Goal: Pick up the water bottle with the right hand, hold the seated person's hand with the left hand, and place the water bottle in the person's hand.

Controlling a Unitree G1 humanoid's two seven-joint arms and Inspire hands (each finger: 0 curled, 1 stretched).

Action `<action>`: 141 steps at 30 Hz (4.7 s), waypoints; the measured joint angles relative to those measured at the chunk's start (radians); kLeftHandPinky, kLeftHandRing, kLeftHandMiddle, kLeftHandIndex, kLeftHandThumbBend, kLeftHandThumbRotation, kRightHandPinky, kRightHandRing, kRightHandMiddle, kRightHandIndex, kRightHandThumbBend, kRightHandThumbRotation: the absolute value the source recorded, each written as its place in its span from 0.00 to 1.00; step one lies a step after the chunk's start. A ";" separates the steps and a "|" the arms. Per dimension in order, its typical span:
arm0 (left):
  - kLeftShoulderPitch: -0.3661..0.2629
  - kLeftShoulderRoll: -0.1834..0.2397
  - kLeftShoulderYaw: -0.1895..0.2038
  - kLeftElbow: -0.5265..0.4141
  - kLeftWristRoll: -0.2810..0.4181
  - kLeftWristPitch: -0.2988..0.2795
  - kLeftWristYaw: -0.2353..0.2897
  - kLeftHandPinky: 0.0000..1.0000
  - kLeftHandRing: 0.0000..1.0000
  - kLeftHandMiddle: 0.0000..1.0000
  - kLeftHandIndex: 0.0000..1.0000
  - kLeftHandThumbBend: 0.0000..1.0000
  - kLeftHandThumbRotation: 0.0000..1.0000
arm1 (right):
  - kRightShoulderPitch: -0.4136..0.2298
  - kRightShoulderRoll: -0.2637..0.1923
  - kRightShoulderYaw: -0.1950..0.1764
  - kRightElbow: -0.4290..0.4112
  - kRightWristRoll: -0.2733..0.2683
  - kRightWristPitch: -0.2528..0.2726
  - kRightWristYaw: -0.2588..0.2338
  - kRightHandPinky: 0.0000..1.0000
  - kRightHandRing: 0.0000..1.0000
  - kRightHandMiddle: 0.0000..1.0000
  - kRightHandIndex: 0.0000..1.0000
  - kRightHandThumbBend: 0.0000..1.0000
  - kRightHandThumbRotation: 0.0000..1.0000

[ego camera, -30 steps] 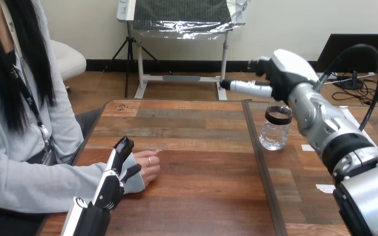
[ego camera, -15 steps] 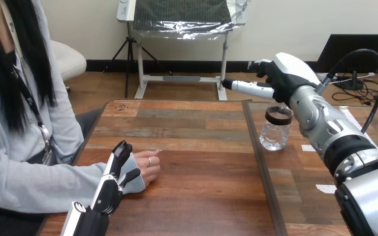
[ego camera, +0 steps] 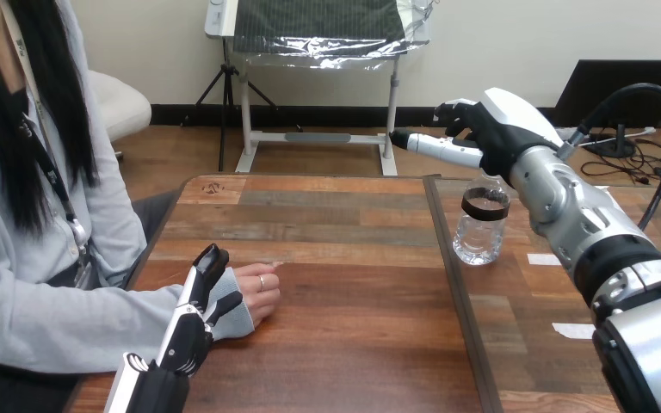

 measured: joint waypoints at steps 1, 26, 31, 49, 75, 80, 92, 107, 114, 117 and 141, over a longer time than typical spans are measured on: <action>0.000 0.000 -0.001 0.000 -0.001 0.000 0.000 0.90 1.00 1.00 1.00 1.00 0.59 | 0.002 -0.002 -0.002 0.000 0.003 -0.004 0.001 0.71 0.78 0.82 0.88 0.77 0.89; -0.010 0.005 -0.032 0.001 -0.045 0.000 -0.017 0.95 1.00 1.00 1.00 1.00 0.58 | 0.059 -0.030 -0.054 -0.025 0.075 -0.109 0.018 0.72 0.78 0.82 0.86 0.92 0.96; -0.011 0.007 -0.035 0.001 -0.057 0.001 -0.021 0.95 1.00 1.00 1.00 1.00 0.58 | 0.073 -0.036 -0.063 -0.030 0.091 -0.133 0.030 0.73 0.79 0.82 0.86 0.94 0.97; -0.019 0.018 -0.030 0.002 -0.064 0.004 -0.022 0.91 1.00 1.00 1.00 1.00 0.59 | 0.105 -0.064 -0.073 -0.041 0.108 -0.200 0.033 0.67 0.75 0.79 0.85 0.95 0.98; -0.046 0.035 -0.032 0.004 -0.078 0.030 -0.040 0.91 1.00 1.00 1.00 1.00 0.57 | 0.150 -0.094 -0.105 -0.063 0.173 -0.291 0.069 0.63 0.73 0.79 0.86 0.90 0.95; -0.049 0.035 -0.028 0.004 -0.076 0.031 -0.039 0.90 1.00 1.00 1.00 1.00 0.57 | 0.164 -0.096 -0.106 -0.071 0.174 -0.313 0.070 0.63 0.73 0.79 0.85 0.86 0.94; -0.055 0.036 -0.028 0.005 -0.083 0.033 -0.045 0.90 1.00 1.00 1.00 1.00 0.55 | 0.190 -0.101 -0.106 -0.083 0.174 -0.346 0.074 0.67 0.76 0.82 0.86 0.84 0.94; -0.074 0.037 -0.025 0.017 -0.103 0.033 -0.058 0.90 1.00 1.00 1.00 1.00 0.57 | 0.205 -0.123 -0.105 -0.083 0.173 -0.345 0.083 0.66 0.76 0.82 0.86 0.79 0.92; -0.085 0.038 -0.025 0.021 -0.112 0.033 -0.067 0.90 1.00 1.00 1.00 1.00 0.57 | 0.220 -0.123 -0.102 -0.082 0.171 -0.337 0.083 0.65 0.76 0.82 0.86 0.78 0.91; -0.088 0.038 -0.025 0.021 -0.116 0.033 -0.073 0.90 1.00 1.00 1.00 1.00 0.56 | 0.228 -0.123 -0.102 -0.082 0.171 -0.337 0.083 0.66 0.77 0.82 0.86 0.76 0.90; -0.090 0.038 -0.011 0.045 -0.142 0.030 -0.096 0.90 1.00 1.00 1.00 1.00 0.57 | 0.247 -0.123 -0.102 -0.099 0.179 -0.343 0.083 0.66 0.77 0.81 0.85 0.69 0.83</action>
